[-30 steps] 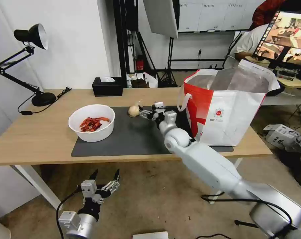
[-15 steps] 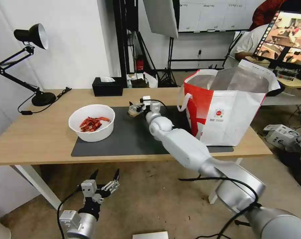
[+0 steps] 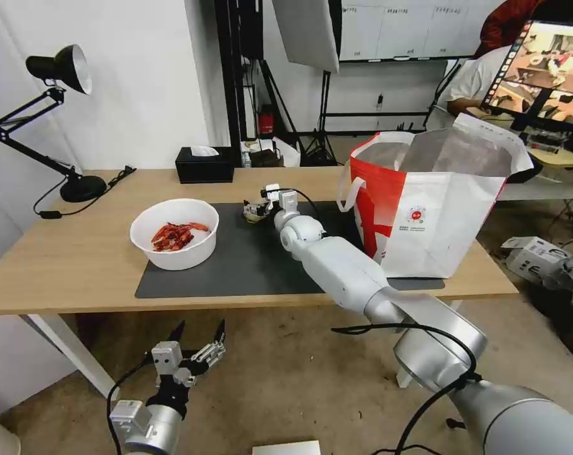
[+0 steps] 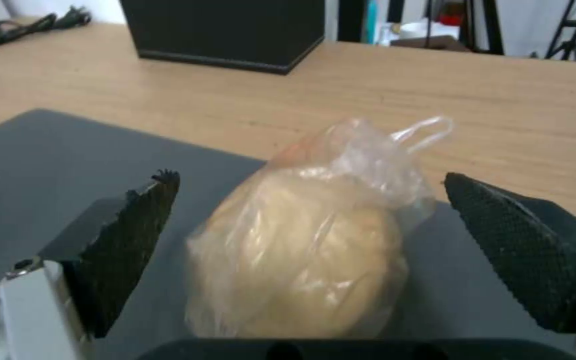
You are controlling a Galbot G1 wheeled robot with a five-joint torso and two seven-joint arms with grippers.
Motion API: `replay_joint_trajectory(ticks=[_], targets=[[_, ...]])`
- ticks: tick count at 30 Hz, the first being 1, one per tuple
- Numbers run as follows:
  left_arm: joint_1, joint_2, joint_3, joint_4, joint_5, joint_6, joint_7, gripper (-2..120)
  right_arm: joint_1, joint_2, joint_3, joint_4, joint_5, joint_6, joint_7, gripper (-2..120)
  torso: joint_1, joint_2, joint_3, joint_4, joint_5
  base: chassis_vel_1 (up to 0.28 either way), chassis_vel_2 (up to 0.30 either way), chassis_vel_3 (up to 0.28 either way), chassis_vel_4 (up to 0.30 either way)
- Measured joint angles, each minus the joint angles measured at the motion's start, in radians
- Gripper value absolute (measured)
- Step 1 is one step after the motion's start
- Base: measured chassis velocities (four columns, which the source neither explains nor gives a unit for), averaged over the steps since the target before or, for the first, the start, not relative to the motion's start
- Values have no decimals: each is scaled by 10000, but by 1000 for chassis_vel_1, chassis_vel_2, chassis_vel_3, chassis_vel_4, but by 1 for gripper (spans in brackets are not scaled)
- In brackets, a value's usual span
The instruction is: Pick up the trash from the table and place it into the takeout bag.
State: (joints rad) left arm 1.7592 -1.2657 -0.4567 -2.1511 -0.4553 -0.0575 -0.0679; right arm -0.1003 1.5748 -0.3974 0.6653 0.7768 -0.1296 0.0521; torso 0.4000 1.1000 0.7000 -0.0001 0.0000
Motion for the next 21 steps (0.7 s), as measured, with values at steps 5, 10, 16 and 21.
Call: replay_joint_trajectory(ticks=[5, 10, 16, 21], targets=[[2, -42, 49, 0, 16, 0, 2, 100, 79, -5, -204, -117, -10, -74, -180, 100, 0, 0, 0, 1, 0, 0, 0, 0, 0], [35, -78, 45, -75, 36, 0, 4, 100, 250, -10, -358, -317, -23, -186, -517, 100, 0, 0, 0, 1, 0, 0, 0, 0, 0], [103, -122, 18, -138, 68, 0, 4, 100, 385, -12, -401, -456, -18, -558, -963, 100, 0, 0, 0, 1, 0, 0, 0, 0, 0], [176, -216, 15, -177, 150, -17, 4, 100, 435, -15, -431, -500, 197, -884, -1091, 81, 0, 0, 0, 1, 0, 0, 0, 0, 0]])
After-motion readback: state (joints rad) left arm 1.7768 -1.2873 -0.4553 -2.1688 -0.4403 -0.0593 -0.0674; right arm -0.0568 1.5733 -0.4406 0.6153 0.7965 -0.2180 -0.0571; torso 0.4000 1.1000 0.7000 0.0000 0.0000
